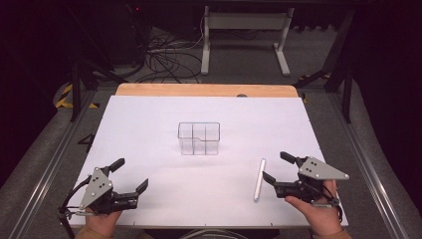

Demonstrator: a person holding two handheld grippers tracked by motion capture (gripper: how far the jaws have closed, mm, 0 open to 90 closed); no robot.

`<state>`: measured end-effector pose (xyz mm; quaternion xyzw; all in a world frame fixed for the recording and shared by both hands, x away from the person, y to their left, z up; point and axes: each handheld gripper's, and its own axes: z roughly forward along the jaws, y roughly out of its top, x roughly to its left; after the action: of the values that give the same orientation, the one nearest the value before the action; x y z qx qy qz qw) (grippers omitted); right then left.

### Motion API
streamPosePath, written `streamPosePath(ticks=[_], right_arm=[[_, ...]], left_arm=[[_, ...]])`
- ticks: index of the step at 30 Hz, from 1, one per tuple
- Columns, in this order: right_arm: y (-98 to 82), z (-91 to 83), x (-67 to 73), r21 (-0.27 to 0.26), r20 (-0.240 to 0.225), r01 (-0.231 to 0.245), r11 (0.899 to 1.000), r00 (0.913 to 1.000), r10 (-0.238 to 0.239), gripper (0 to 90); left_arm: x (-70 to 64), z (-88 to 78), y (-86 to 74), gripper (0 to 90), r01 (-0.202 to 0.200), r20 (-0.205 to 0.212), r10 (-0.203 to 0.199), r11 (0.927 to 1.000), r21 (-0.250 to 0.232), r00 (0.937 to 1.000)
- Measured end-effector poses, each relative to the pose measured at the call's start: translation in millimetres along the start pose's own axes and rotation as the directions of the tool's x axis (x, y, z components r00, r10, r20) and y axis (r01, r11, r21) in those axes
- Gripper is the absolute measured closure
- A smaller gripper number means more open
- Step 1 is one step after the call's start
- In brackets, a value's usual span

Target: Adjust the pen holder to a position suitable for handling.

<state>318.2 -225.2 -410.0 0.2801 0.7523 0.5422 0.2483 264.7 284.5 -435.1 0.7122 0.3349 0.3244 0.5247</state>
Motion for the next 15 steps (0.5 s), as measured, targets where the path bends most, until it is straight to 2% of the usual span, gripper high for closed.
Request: streamPosePath(ticks=[3,7,9,15], right_arm=[[8.6,4.1,-2.7,0.049,-0.009,-0.001,0.999,1.0000,0.002,15.1],[14.5,7.6,-3.4,0.063,0.011,-0.017,0.998,0.9998,0.016,13.2],[19.3,10.8,-4.1,0.071,0.033,-0.059,0.996,0.9978,0.057,13.0],[28.5,12.5,-3.7,0.086,0.033,-0.080,0.993,0.9965,0.077,17.8]], left_arm=[[0.2,0.2,0.1,5.7,0.002,-0.001,-0.002,1.0000,-0.001,1.0000],[2.7,1.5,0.5,5.9,-0.004,-0.011,0.004,0.9999,0.010,0.9999],[3.7,2.2,0.6,6.0,-0.001,-0.011,0.001,1.0000,0.009,0.9999],[6.9,4.8,1.3,6.0,-0.008,-0.006,0.008,0.9999,0.012,1.0000]])
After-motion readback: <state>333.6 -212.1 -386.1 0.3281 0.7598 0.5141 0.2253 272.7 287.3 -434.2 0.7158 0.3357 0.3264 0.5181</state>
